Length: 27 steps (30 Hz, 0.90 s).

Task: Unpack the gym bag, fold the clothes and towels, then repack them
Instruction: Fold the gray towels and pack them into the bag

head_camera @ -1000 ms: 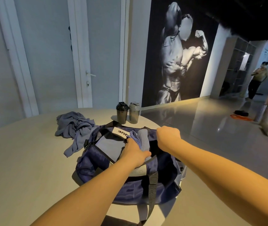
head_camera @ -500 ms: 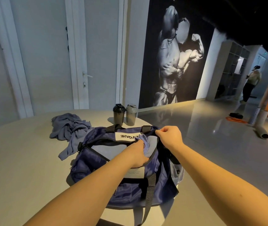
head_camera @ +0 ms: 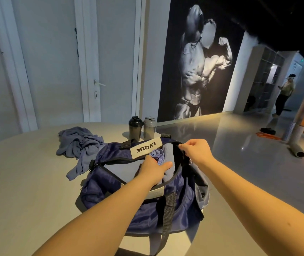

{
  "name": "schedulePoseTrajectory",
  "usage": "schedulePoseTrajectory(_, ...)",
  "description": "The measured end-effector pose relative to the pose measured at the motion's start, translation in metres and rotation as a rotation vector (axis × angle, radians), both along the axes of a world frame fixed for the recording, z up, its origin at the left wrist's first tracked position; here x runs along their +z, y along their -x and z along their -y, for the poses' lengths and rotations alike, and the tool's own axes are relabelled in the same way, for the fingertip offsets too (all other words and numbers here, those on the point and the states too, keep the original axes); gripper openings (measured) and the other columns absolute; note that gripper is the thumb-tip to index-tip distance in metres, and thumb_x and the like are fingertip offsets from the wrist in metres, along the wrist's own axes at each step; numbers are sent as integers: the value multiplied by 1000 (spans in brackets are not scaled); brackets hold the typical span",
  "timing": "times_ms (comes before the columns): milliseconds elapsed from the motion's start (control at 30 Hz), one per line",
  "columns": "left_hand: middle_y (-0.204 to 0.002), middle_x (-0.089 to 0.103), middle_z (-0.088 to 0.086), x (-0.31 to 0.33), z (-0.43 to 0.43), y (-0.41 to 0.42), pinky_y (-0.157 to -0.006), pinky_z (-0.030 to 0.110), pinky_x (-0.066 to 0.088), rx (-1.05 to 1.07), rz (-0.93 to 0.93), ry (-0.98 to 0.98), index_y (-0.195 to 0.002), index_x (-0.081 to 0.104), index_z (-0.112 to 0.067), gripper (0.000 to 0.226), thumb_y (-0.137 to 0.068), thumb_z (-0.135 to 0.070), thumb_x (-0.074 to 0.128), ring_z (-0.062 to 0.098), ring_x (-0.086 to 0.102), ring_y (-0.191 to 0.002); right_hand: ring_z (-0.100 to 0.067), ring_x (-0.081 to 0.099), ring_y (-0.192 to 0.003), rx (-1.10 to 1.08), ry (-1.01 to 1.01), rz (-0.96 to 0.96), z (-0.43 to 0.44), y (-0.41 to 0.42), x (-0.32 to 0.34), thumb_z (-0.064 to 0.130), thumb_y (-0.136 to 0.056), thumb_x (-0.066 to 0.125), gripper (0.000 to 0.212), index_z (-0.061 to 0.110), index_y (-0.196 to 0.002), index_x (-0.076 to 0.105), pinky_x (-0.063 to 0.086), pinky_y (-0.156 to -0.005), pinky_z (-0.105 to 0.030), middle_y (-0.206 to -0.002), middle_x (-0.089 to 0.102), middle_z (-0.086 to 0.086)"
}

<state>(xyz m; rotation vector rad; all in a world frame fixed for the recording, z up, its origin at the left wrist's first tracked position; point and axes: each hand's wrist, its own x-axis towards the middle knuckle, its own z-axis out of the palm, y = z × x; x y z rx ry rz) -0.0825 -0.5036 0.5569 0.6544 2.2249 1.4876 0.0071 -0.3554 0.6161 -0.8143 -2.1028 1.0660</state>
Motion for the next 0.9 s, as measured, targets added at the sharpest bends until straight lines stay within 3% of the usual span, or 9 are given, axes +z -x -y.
schedulePoseTrajectory(100,-137,59,0,-4,-4,3,-103,44,49,3,-25,89,-146,43,-24,104,-55,-59,77,28,58,-119,-15,52,-54,30,-19,28,3,1,-1,23,-86,75,28,7,-65,71,47,-51,-26,-58,60,-2)
schedulePoseTrajectory(267,-141,56,2,-3,-18,0,-103,40,47,45,71,-66,-148,41,-19,95,-68,-46,85,28,56,-122,-15,53,-55,28,-20,35,-1,-2,-5,25,-88,75,27,7,-68,73,50,-55,-28,-60,63,-3)
schedulePoseTrajectory(400,-148,49,6,2,-11,-1,-109,41,42,-6,43,-43,-152,35,-15,83,-85,-49,71,30,50,-130,-15,56,-57,43,-31,56,-4,-6,-7,25,-88,76,26,9,-68,74,53,-61,-32,-60,64,-2)
schedulePoseTrajectory(433,-147,47,9,4,-6,1,-109,43,42,-1,-59,43,-150,34,-13,75,-90,-43,68,32,49,-131,-15,57,-58,49,-45,67,-4,-6,-7,25,-89,75,25,10,-69,75,53,-61,-31,-62,65,-3)
schedulePoseTrajectory(500,-140,46,8,12,7,4,-103,44,47,43,-492,291,-141,40,-13,58,-93,-28,69,32,47,-128,-15,59,-60,60,-88,96,-5,-8,-7,26,-89,74,23,11,-72,75,53,-59,-28,-64,67,-3)
schedulePoseTrajectory(567,-126,52,1,21,16,5,-95,40,49,-36,-931,317,-124,58,-21,36,-91,-17,71,26,49,-120,-15,61,-62,57,-131,113,-7,-11,-6,26,-89,74,21,13,-72,75,52,-59,-27,-66,69,-3)
schedulePoseTrajectory(600,-120,57,-3,25,18,6,-95,40,47,-155,-1046,286,-116,65,-25,26,-92,-16,69,23,51,-116,-16,61,-63,56,-144,116,-7,-12,-6,27,-89,74,21,14,-73,75,52,-60,-28,-67,69,-3)
schedulePoseTrajectory(733,-114,66,-8,36,24,14,-104,39,39,-597,-1103,255,-116,71,-26,23,-94,-31,68,15,52,-112,-18,67,-71,68,-169,145,-7,-17,-8,28,-91,72,18,17,-77,74,60,-70,-34,-72,70,-3)
schedulePoseTrajectory(900,-99,64,-8,43,17,15,-98,36,40,-716,-1332,253,-102,68,-26,25,-84,-43,74,15,53,-100,-6,65,-80,115,-383,177,7,-40,-7,32,-90,71,12,27,-101,72,58,-76,-28,-86,69,13)
